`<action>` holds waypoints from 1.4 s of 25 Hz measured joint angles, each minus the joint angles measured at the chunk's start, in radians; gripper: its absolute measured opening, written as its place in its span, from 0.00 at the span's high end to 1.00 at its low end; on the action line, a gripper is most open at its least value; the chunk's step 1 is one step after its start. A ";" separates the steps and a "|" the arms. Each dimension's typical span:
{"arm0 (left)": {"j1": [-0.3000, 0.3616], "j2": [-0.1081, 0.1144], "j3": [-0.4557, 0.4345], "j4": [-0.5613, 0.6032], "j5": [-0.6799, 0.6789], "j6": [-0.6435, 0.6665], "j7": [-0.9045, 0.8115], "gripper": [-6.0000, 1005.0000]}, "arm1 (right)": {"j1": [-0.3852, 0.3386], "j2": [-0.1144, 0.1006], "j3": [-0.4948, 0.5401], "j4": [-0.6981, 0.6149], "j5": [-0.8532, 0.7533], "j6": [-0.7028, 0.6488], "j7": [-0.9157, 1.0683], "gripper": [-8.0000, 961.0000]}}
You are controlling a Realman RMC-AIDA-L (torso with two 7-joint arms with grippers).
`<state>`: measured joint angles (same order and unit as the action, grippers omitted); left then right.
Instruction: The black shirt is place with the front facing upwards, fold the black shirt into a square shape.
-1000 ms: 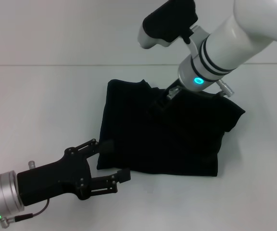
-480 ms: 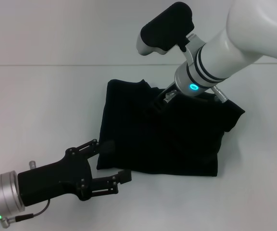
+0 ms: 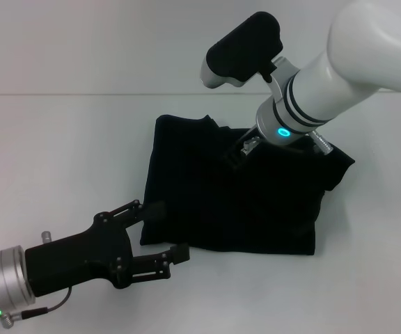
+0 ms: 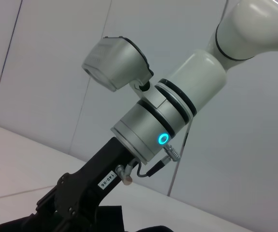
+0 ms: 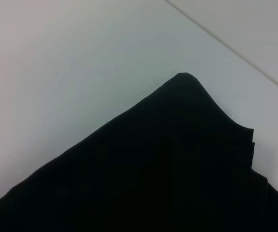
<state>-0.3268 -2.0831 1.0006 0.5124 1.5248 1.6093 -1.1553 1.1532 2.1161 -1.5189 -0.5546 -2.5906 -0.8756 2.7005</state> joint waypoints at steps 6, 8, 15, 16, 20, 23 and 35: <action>-0.007 0.000 0.001 0.000 0.000 0.000 -0.004 0.07 | -0.006 -0.004 -0.003 0.001 -0.004 0.004 0.003 0.28; -0.008 0.000 0.002 0.000 0.000 0.000 -0.004 0.07 | -0.006 -0.004 -0.016 0.001 -0.007 0.003 0.000 0.28; -0.010 -0.001 0.003 0.000 0.000 0.000 -0.004 0.07 | -0.011 -0.004 -0.063 -0.009 -0.008 -0.001 0.006 0.50; -0.010 -0.001 0.003 0.000 0.000 0.000 -0.004 0.07 | -0.011 -0.004 -0.064 -0.009 -0.007 0.000 0.007 0.52; -0.011 -0.002 0.003 0.000 0.000 0.000 -0.004 0.07 | -0.014 -0.004 -0.061 -0.013 -0.003 0.002 0.009 0.62; -0.011 -0.002 0.002 0.000 0.000 0.001 -0.004 0.07 | -0.014 -0.005 -0.059 -0.014 -0.002 -0.002 0.010 0.69; -0.012 -0.003 0.000 0.000 0.000 0.002 -0.004 0.07 | -0.048 -0.011 0.003 -0.051 0.000 -0.009 0.028 0.95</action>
<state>-0.3390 -2.0861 1.0003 0.5124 1.5247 1.6114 -1.1597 1.1048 2.1047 -1.5158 -0.6051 -2.5906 -0.8849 2.7283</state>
